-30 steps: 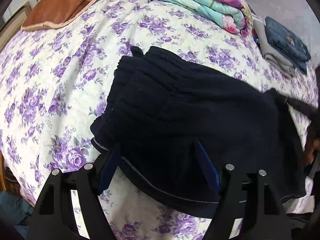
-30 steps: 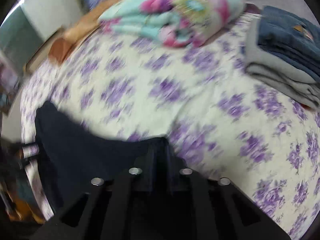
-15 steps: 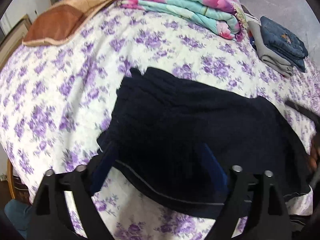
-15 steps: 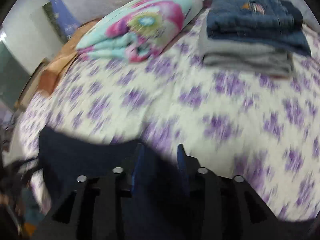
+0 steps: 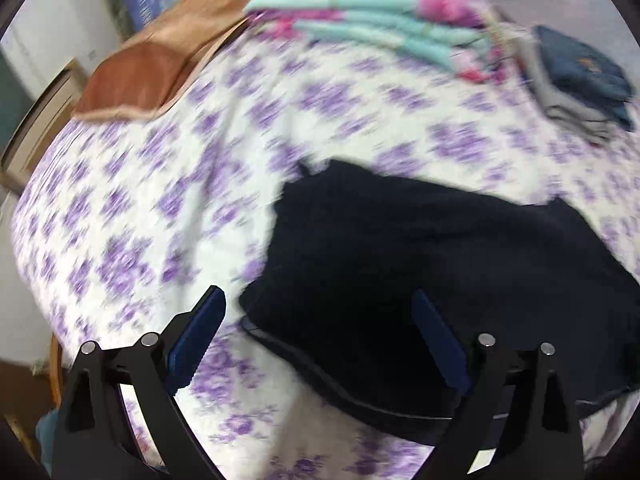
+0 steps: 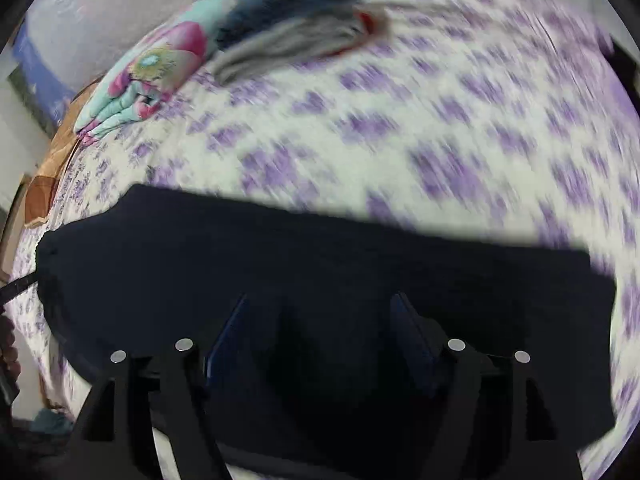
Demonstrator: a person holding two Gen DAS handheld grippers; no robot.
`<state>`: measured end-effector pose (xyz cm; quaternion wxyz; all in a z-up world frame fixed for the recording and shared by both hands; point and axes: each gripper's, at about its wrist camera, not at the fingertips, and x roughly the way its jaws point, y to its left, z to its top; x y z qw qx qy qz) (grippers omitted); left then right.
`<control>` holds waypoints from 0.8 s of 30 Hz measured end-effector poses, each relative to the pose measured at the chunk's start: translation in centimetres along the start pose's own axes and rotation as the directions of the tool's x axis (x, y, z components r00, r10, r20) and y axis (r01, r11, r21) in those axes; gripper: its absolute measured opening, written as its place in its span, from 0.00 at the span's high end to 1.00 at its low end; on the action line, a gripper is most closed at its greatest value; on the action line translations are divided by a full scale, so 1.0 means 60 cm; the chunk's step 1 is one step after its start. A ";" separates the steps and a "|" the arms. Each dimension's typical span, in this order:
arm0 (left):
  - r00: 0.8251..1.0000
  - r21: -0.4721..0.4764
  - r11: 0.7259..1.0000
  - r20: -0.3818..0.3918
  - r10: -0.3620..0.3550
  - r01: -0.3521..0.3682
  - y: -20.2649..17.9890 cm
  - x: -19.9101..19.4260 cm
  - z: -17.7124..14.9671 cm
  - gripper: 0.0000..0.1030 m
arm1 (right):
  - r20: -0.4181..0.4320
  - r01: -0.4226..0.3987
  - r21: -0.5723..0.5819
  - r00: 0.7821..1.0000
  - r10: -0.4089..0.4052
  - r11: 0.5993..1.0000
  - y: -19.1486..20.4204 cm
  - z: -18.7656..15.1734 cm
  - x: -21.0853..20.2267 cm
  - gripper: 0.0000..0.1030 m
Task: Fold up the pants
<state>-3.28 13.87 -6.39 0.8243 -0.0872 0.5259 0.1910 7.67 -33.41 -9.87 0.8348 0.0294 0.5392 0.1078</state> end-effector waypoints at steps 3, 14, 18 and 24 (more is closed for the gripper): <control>0.995 0.052 0.994 0.020 -0.094 0.093 -0.037 -0.006 -0.003 0.11 | -0.032 0.185 0.089 0.983 -0.183 0.979 -0.097 -0.047 0.002 0.29; 0.989 0.110 0.988 -0.105 -0.100 0.112 -0.067 0.087 0.004 0.11 | 0.082 -0.030 0.493 0.997 -0.012 0.869 -0.273 -0.051 -0.054 0.28; 0.988 0.134 0.985 -0.123 -0.096 0.113 -0.070 0.093 0.009 0.11 | 0.065 0.079 0.454 0.990 -0.122 0.888 -0.282 -0.035 -0.035 0.30; 0.979 0.130 0.976 -0.120 -0.161 0.177 -0.052 0.084 0.005 0.12 | 0.181 -0.065 0.571 0.982 -0.048 0.818 -0.292 -0.038 -0.102 0.28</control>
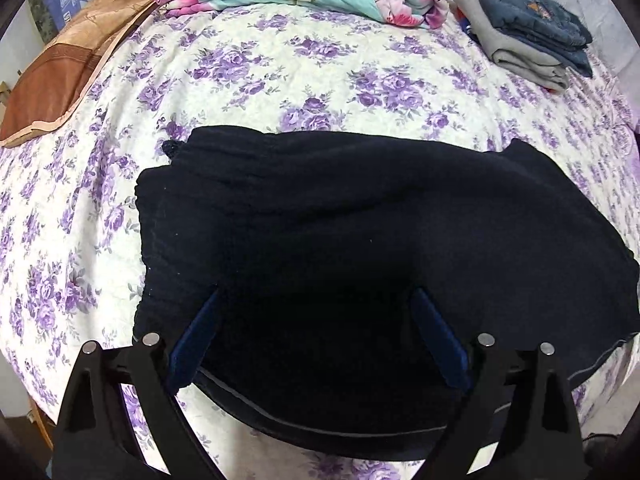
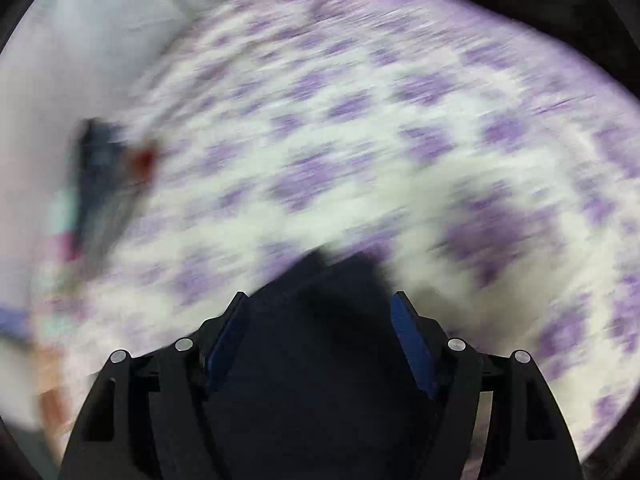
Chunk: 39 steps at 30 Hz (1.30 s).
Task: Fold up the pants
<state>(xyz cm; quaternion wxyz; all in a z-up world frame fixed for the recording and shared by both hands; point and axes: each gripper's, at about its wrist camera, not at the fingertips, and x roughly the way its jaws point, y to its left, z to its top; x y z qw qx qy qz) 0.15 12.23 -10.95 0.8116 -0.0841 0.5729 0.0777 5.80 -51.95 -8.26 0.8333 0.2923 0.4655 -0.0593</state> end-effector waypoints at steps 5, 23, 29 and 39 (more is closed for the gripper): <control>0.999 0.023 0.999 0.002 0.040 -0.040 -0.011 0.004 -0.002 0.11 | -0.287 -0.191 -0.091 0.945 0.158 0.977 0.060 -0.063 0.079 0.28; 1.000 -0.029 1.000 -0.001 -0.012 0.012 0.004 -0.013 -0.015 0.11 | 0.027 0.227 -0.322 0.973 -0.231 0.919 0.044 -0.089 -0.042 0.16; 1.000 -0.005 1.000 0.005 0.007 -0.007 -0.004 -0.013 -0.030 0.07 | -0.032 0.171 0.027 0.985 -0.170 0.985 -0.102 -0.131 -0.076 0.17; 0.997 0.003 0.997 -0.009 0.076 -0.076 -0.026 -0.008 -0.035 0.05 | -0.021 0.028 0.033 0.999 -0.027 0.999 -0.047 -0.141 0.010 0.11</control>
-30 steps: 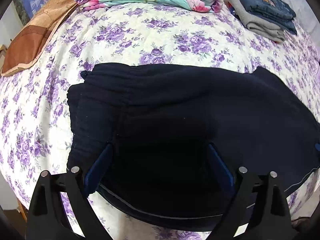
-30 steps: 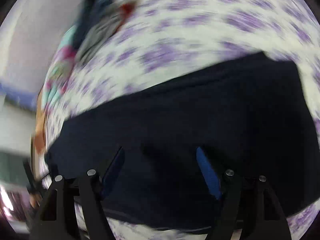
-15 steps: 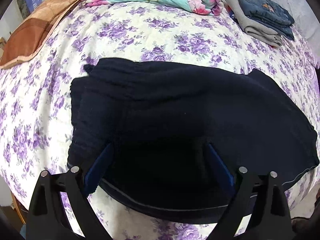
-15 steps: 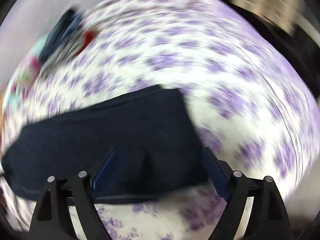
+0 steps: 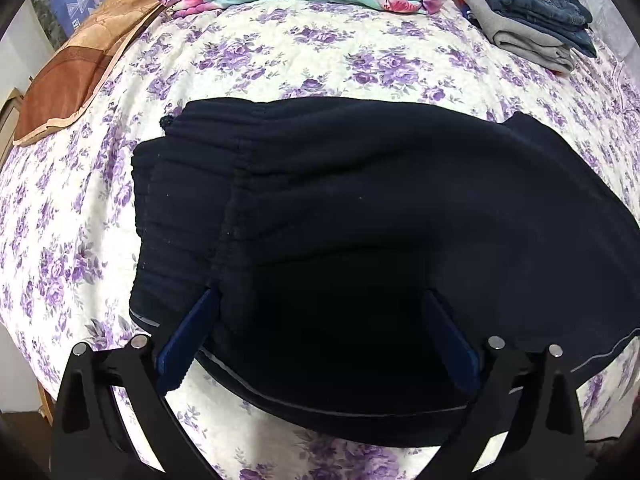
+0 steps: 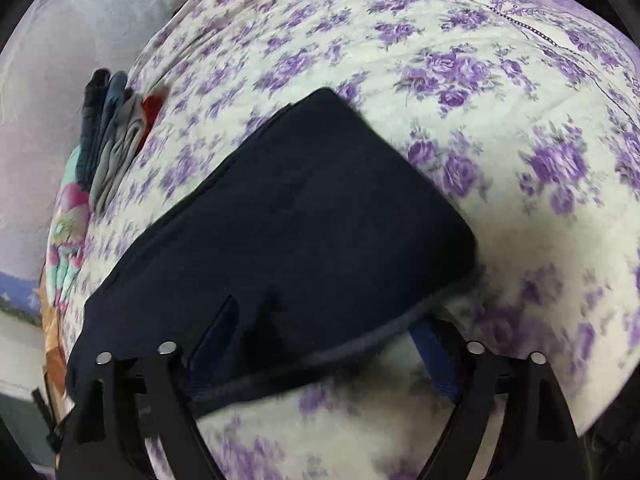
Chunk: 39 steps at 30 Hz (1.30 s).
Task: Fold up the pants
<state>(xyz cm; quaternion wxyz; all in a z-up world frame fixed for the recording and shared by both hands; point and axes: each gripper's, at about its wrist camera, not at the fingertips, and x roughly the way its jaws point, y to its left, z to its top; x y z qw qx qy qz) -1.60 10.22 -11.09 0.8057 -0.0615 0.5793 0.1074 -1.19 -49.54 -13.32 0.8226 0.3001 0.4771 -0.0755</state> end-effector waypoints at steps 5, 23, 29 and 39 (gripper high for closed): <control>1.000 -0.004 1.000 0.013 -0.026 0.026 0.004 -0.008 -0.015 0.05 | -0.032 0.011 0.070 0.999 -0.009 0.997 0.011 0.038 0.013 0.75; 0.997 -0.101 0.992 0.004 -0.080 0.080 0.014 -0.041 -0.032 0.05 | -0.515 -0.354 -0.633 0.856 -0.034 0.688 0.481 -0.172 0.141 0.25; 0.994 -0.091 0.991 0.058 -0.091 0.096 0.019 -0.087 -0.045 0.05 | -0.559 -0.444 -0.564 0.826 0.074 0.696 0.478 -0.137 0.098 0.27; 0.930 0.019 0.930 -0.011 -0.368 0.368 -0.091 -0.101 -0.010 0.05 | -0.235 -0.133 -0.378 0.971 0.044 0.916 0.354 0.040 0.066 0.26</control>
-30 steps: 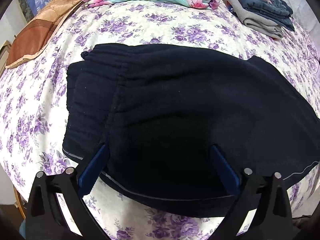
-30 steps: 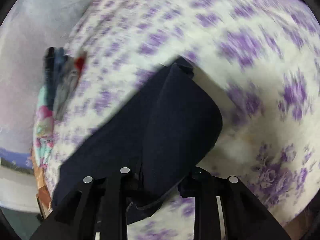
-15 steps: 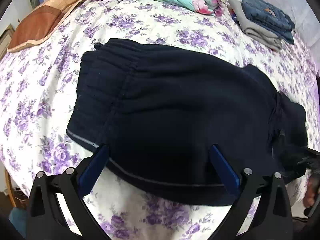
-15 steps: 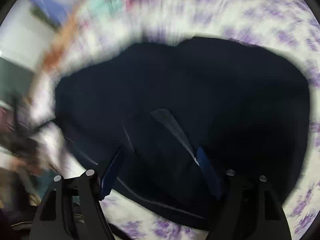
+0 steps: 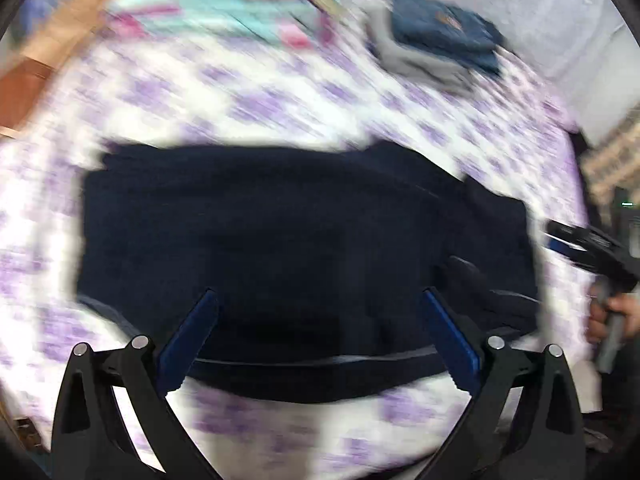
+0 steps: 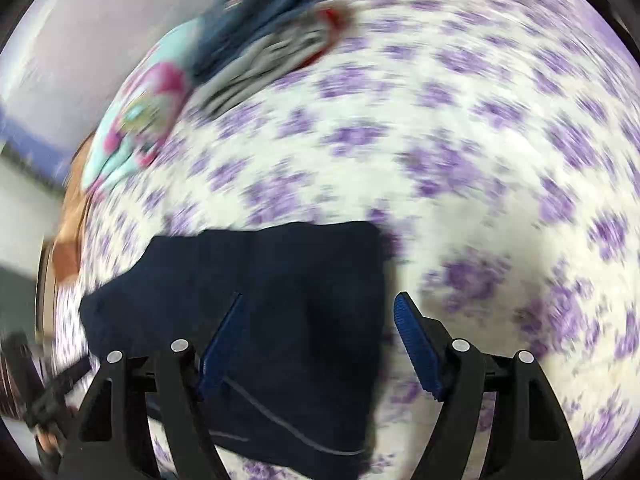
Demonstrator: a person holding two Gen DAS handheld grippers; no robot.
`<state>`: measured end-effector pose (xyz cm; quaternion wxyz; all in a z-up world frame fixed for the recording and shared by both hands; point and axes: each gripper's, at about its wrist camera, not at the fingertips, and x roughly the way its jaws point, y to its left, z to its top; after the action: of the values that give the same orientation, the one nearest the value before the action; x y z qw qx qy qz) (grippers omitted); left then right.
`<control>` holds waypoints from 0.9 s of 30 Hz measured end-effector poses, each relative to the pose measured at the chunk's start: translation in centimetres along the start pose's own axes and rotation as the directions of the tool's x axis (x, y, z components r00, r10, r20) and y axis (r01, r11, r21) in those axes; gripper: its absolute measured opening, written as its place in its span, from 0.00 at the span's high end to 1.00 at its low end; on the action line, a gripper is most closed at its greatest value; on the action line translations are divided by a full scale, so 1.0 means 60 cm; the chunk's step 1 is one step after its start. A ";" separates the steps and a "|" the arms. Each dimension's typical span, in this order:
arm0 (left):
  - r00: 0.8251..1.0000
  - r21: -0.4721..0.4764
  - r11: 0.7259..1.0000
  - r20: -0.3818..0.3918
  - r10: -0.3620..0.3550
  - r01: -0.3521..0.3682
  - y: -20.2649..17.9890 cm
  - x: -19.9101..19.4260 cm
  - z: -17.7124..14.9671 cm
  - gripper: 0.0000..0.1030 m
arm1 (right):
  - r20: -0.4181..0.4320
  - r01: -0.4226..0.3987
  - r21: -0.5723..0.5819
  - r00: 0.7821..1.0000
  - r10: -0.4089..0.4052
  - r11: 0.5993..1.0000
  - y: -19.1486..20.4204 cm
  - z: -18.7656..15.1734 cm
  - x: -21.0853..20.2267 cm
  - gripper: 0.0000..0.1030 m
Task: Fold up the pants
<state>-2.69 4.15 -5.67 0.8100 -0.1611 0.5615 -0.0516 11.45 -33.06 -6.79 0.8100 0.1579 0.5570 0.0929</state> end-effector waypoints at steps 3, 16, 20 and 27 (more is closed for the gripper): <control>0.997 0.073 0.996 -0.069 -0.042 0.047 -0.045 0.032 0.008 0.05 | -0.013 0.038 -0.020 0.999 -0.038 0.999 -0.014 -0.024 0.010 0.26; 0.995 0.242 0.968 -0.086 -0.045 0.065 -0.221 0.141 0.081 0.05 | -0.006 0.067 -0.162 0.998 -0.069 0.985 -0.005 0.012 0.053 0.91; 0.969 0.302 0.948 -0.187 0.163 -0.101 -0.239 0.228 0.075 0.04 | -0.053 0.057 -0.135 0.997 -0.064 0.989 -0.023 0.040 0.109 0.96; 0.970 0.263 0.960 -0.194 0.148 -0.093 -0.214 0.223 0.065 0.05 | -0.040 -0.005 -0.152 0.999 -0.002 0.988 -0.008 0.032 0.051 0.88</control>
<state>7.02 -10.70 -12.30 0.7609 -0.0159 0.6424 -0.0897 14.32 -32.80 -9.01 0.8083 0.0943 0.5643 0.1388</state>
